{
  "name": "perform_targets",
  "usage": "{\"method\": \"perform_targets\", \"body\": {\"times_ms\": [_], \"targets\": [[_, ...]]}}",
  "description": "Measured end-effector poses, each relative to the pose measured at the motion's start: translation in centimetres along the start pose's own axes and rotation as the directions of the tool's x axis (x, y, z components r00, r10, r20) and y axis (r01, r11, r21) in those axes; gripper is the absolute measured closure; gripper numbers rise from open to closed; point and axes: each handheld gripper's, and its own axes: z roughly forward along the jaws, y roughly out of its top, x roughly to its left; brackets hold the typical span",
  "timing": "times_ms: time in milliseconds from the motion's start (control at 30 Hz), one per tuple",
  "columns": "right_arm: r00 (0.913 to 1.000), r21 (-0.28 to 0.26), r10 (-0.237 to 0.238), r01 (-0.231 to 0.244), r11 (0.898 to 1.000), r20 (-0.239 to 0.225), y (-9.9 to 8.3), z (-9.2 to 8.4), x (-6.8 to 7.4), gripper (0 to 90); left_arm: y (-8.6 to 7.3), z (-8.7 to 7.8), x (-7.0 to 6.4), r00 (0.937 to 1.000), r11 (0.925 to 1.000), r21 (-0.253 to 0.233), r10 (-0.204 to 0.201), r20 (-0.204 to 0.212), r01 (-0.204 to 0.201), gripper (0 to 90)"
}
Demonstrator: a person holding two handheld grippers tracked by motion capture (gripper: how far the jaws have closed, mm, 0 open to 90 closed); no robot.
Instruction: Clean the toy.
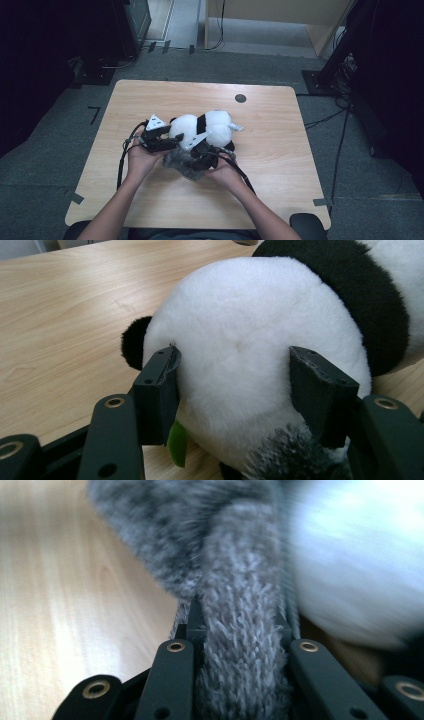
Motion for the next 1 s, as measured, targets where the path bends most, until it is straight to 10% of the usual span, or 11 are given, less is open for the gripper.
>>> {"method": "perform_targets", "body": {"times_ms": [1000], "targets": [[0.9923,-0.065,0.082,-0.076,0.995,0.092,-6.2,-8.6,-5.2,72.3,0.2,0.2,0.3,0.9999,1.0000,0.000,-0.006,0.014,0.006,39.2]]}}
